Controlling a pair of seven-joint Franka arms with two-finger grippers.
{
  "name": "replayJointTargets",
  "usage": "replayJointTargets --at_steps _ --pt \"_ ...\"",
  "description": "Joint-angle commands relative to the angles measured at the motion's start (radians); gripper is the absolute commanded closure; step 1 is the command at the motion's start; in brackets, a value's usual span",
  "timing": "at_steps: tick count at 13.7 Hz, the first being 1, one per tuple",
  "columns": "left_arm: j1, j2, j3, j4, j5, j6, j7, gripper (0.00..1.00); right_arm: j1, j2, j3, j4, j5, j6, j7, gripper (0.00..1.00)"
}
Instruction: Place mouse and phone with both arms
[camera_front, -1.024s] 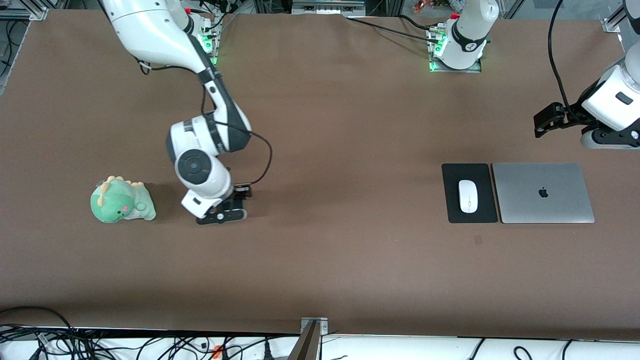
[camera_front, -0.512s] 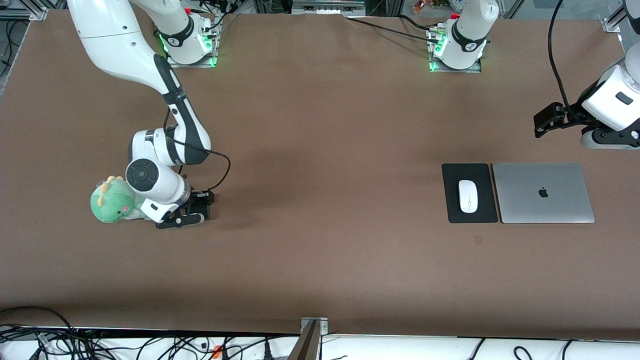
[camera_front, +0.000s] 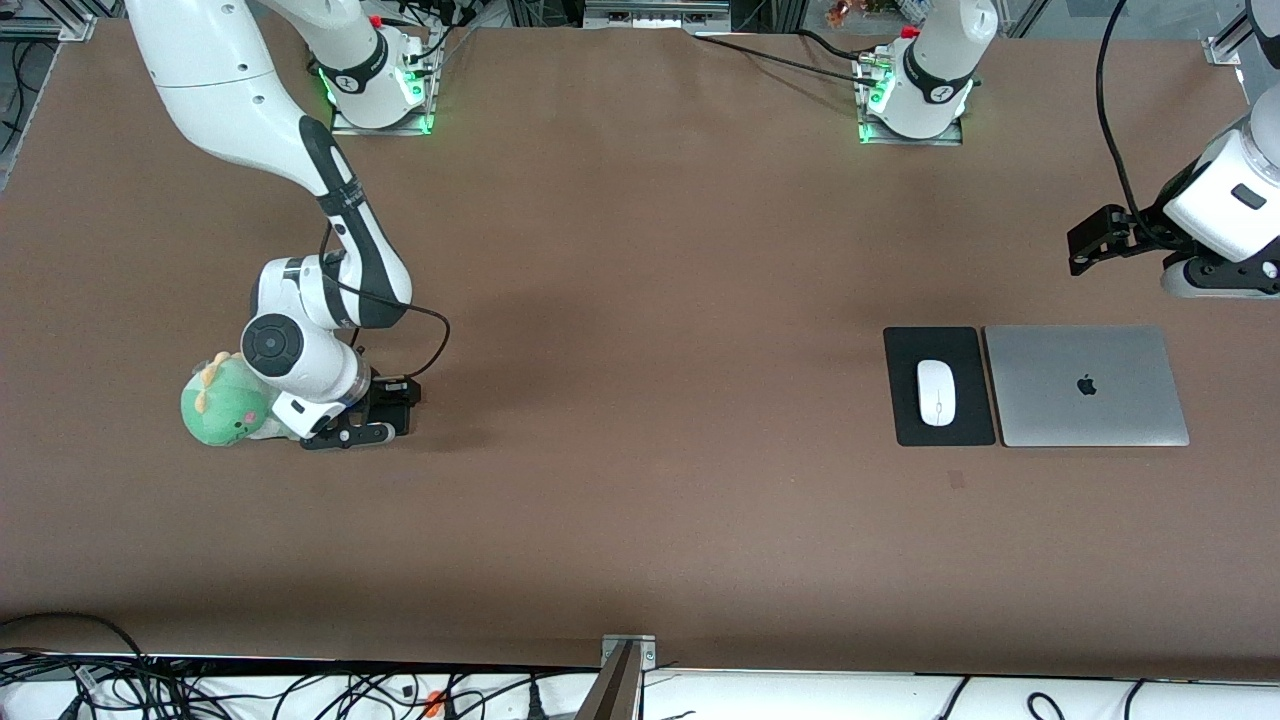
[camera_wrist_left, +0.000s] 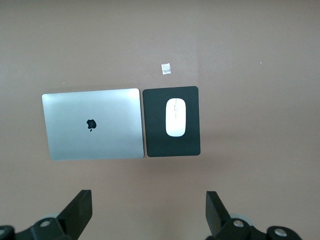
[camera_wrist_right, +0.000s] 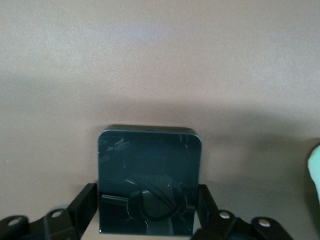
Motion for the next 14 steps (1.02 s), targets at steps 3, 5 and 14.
replayJointTargets --at_steps 3,5,14 --pt "0.0 -0.013 0.0 0.001 0.0 -0.008 0.011 0.0 -0.003 -0.163 0.027 0.001 0.017 -0.084 0.016 0.0" --pt "0.002 -0.013 0.0 0.001 0.0 -0.01 0.011 0.0 0.0 -0.25 0.029 0.009 0.014 -0.154 0.017 0.0" --pt "0.0 -0.013 0.0 0.001 0.0 -0.016 0.011 0.0 -0.003 -0.51 0.001 0.207 0.01 -0.733 0.066 0.0"
